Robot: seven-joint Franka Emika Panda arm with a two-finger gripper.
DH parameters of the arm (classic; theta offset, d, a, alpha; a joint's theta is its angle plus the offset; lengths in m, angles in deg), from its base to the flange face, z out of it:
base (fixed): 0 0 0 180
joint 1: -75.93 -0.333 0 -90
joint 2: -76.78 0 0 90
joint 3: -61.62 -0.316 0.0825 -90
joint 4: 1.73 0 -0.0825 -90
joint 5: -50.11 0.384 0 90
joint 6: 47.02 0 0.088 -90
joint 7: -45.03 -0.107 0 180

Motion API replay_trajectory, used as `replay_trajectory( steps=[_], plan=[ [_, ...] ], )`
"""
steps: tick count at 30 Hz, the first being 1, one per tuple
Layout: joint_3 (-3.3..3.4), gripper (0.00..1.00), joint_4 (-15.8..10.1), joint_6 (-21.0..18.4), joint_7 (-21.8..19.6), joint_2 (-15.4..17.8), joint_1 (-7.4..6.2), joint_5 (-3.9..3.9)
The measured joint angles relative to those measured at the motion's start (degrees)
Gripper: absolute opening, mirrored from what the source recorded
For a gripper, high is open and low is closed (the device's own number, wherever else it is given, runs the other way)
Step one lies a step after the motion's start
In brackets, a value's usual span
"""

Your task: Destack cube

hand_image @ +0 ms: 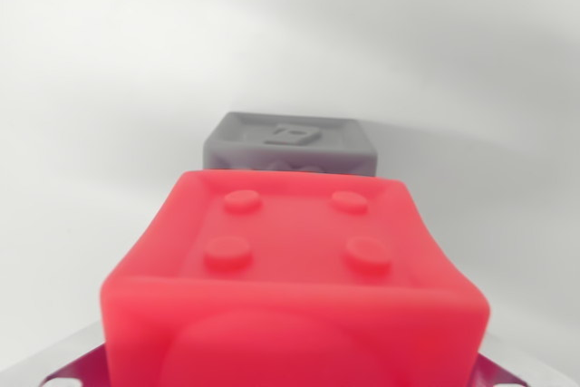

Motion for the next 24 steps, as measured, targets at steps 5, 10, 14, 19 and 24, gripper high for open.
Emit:
replay_trajectory(
  steps=[5,10,14,19,24],
  plan=[
    [-0.05,0.0,-0.09,-1.28,0.1,1.43,0.0,0.13],
    [-0.1,0.0,-0.13,-2.84,0.2,3.14,0.01,0.32],
    [-0.14,0.0,-0.13,-4.06,0.29,4.39,0.01,0.47],
    [-0.15,0.0,-0.55,-4.43,0.6,5.27,0.17,0.63],
    [-0.11,0.0,-1.75,-4.22,1.24,5.75,0.88,0.74]
  ],
)
